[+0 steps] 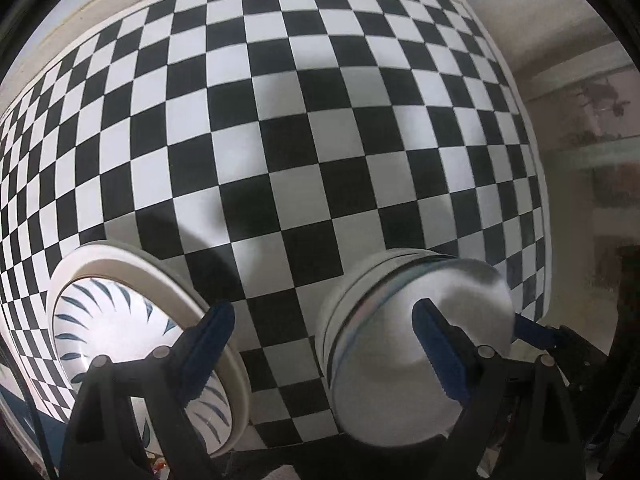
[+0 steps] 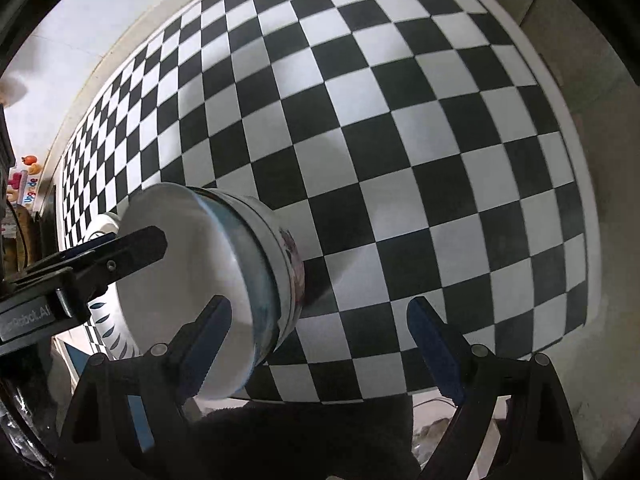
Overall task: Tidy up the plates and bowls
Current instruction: 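Raise the bowl stack with both grippers above the plate stack, then move the bowl stack with both grippers over the center of the plates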
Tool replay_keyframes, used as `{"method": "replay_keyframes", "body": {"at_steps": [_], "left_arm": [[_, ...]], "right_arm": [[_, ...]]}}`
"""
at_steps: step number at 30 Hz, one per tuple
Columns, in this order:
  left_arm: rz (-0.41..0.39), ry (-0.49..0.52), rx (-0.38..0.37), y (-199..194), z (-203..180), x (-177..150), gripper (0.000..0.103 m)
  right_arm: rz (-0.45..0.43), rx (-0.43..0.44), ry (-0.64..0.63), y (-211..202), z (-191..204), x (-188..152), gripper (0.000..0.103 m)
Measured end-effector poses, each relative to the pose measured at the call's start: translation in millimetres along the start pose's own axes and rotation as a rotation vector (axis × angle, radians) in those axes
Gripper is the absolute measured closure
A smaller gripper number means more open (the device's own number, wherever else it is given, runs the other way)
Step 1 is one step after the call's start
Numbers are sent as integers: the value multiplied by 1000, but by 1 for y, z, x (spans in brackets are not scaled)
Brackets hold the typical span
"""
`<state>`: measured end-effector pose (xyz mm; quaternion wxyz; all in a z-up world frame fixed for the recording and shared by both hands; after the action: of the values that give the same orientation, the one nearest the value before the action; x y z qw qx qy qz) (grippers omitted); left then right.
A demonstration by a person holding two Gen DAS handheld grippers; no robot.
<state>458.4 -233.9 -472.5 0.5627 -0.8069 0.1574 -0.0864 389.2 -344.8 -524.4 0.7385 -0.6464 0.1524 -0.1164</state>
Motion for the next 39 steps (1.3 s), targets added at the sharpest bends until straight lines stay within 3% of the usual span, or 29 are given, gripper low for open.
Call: {"method": "replay_keyframes", "body": {"at_steps": [9, 14, 18, 20, 21, 33, 39], "left_arm": [[113, -36, -84, 30, 3, 4, 14], [154, -32, -126, 43, -1, 4, 32], [184, -54, -249, 48, -13, 5, 50], [182, -52, -247, 49, -14, 6, 50], [180, -51, -249, 48, -15, 6, 51], [134, -76, -290, 35, -9, 2, 52], [115, -69, -283, 32, -10, -4, 52]], "right_arm": [[46, 42, 7, 27, 16, 5, 13], [86, 121, 35, 43, 26, 7, 25], [120, 221, 78, 54, 36, 7, 31], [140, 306, 102, 58, 44, 8, 42], [150, 331, 120, 59, 45, 9, 42], [143, 416, 146, 64, 33, 7, 51], [131, 418, 121, 60, 33, 4, 52]]}}
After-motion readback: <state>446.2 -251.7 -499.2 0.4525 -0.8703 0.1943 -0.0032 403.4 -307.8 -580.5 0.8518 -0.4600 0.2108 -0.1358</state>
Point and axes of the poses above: each gripper's, at about its wrist camera, not at the fingertips, and y roughly the way its jaws point, z to its left, x to its top, the point moved 9 cm from there along y, roughly the way its jaws point, and after that the axes turned 9 degrees about -x, right-handed, at the moved point
